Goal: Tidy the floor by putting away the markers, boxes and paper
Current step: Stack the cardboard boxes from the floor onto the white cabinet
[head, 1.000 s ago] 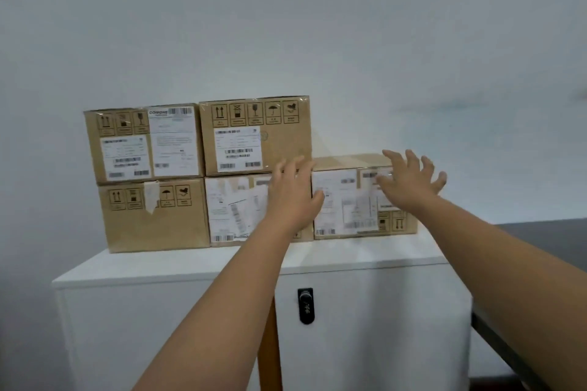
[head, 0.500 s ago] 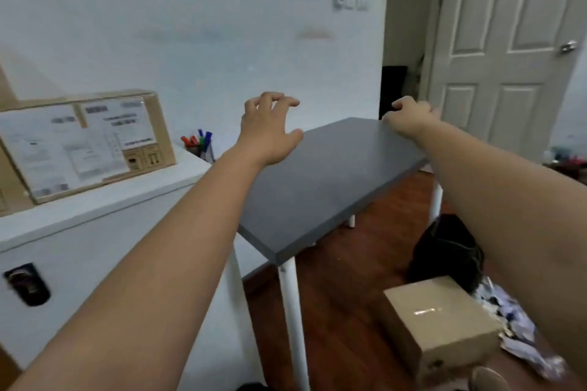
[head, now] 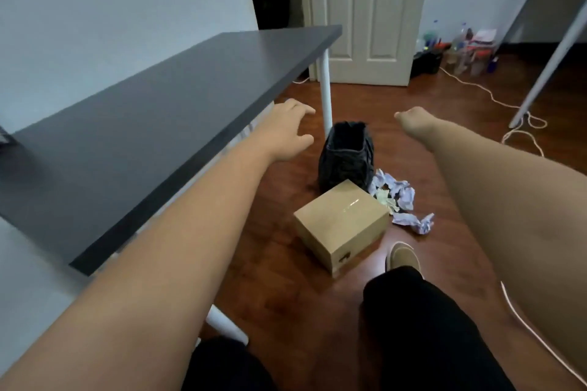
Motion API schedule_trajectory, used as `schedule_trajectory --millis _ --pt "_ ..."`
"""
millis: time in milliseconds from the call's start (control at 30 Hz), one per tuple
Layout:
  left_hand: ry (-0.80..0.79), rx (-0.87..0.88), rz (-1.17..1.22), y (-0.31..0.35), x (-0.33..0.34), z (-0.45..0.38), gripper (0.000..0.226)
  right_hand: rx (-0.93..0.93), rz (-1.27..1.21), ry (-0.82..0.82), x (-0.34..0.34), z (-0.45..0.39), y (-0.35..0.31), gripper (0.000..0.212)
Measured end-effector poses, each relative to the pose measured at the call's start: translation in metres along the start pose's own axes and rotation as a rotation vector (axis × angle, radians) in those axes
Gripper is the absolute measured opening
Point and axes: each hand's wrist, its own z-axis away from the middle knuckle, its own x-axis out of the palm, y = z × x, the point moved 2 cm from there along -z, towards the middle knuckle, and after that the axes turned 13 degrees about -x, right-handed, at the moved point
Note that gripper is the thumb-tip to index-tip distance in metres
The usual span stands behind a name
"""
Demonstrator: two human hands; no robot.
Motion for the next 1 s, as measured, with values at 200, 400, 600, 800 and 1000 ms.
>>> schedule_trajectory --millis 200,400,600,800,1000 --pt "-0.309 -0.305 0.088 -0.044 0.133 -0.04 0.062 0.067 -0.091 -0.119 0.072 -0.006 0.083 0.038" --pt "-0.525 -0.48 -0.012 -0.109 0.254 -0.048 0.063 0.185 -0.135 -0.351 0.178 -0.022 0.167 0.054" --pt "-0.655 -0.457 -0.116 -0.149 0.341 -0.051 0.06 0.247 -0.179 -0.442 0.287 -0.026 0.225 0.061" --pt "-0.709 -0.465 -0.112 -0.175 0.398 -0.085 0.06 0.359 -0.306 -0.435 0.365 -0.031 0.26 0.064" --pt "-0.627 -0.554 0.001 -0.199 0.453 -0.133 0.072 0.549 -0.433 -0.345 0.417 -0.035 0.291 0.068"
